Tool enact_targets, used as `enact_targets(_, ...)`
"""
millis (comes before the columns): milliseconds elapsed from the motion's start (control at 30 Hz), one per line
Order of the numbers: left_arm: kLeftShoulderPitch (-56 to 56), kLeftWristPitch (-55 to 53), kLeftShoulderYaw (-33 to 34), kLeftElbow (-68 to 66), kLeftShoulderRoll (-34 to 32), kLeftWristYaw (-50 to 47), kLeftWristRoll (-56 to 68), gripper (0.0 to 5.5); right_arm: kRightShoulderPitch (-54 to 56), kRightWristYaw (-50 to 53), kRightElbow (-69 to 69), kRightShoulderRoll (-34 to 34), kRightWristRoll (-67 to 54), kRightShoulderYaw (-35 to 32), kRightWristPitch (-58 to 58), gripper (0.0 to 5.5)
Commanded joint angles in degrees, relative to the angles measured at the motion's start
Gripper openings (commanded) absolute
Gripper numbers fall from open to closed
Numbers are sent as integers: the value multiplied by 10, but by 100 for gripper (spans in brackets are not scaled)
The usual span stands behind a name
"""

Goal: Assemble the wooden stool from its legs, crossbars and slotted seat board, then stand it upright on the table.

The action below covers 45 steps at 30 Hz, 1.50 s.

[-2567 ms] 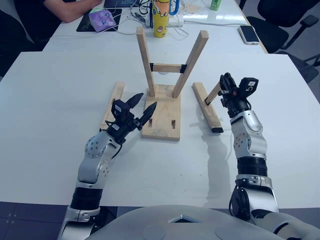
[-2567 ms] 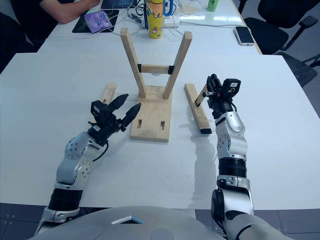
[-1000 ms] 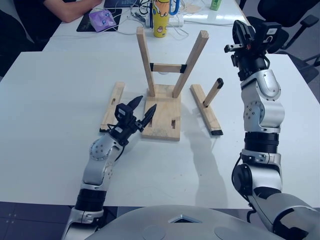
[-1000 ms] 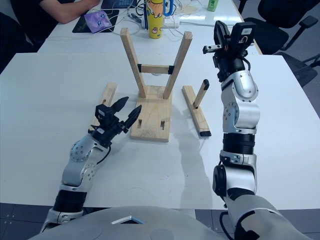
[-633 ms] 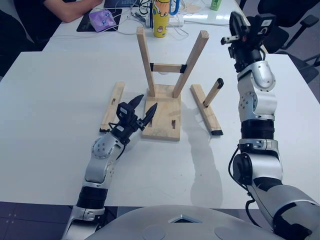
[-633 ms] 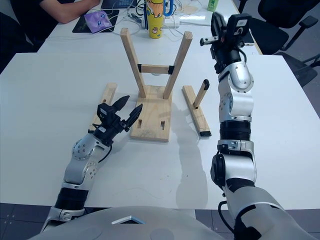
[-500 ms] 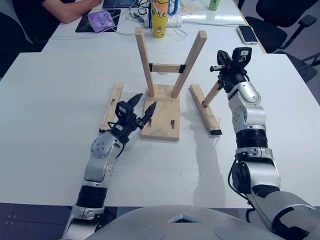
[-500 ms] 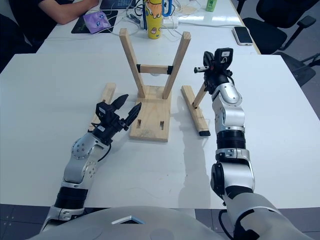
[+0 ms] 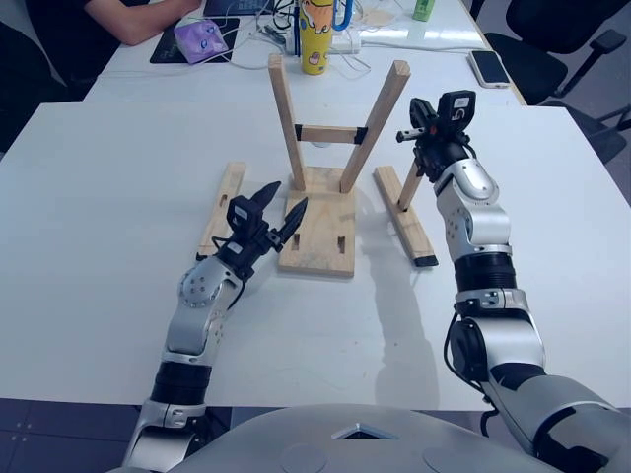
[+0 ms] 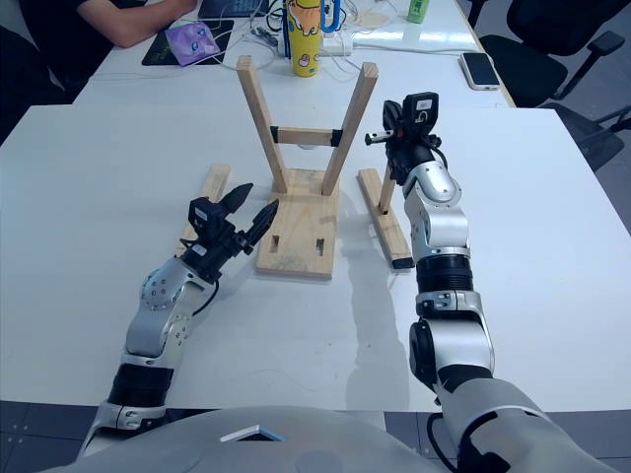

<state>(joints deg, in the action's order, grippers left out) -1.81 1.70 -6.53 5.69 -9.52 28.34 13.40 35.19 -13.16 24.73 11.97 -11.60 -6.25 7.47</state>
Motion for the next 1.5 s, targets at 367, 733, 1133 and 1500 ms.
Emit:
enact_targets(367, 9, 3, 2, 0, -2, 0, -1, 299, -32, 27, -114, -1, 15, -23, -126, 5)
enact_targets(733, 15, 0, 1, 6, 2, -4, 0, 299, -33, 27, -127, -9, 20, -8, -74, 5)
enact_targets(1133, 1, 0, 9, -3, 2, -4, 1, 299, -41, 36, -16, 9, 57, 12, -3, 5)
enact_targets(1500, 3, 1, 20, -18, 1, -12, 0, 352, -45, 87, -138, 82, 68, -64, -11, 0)
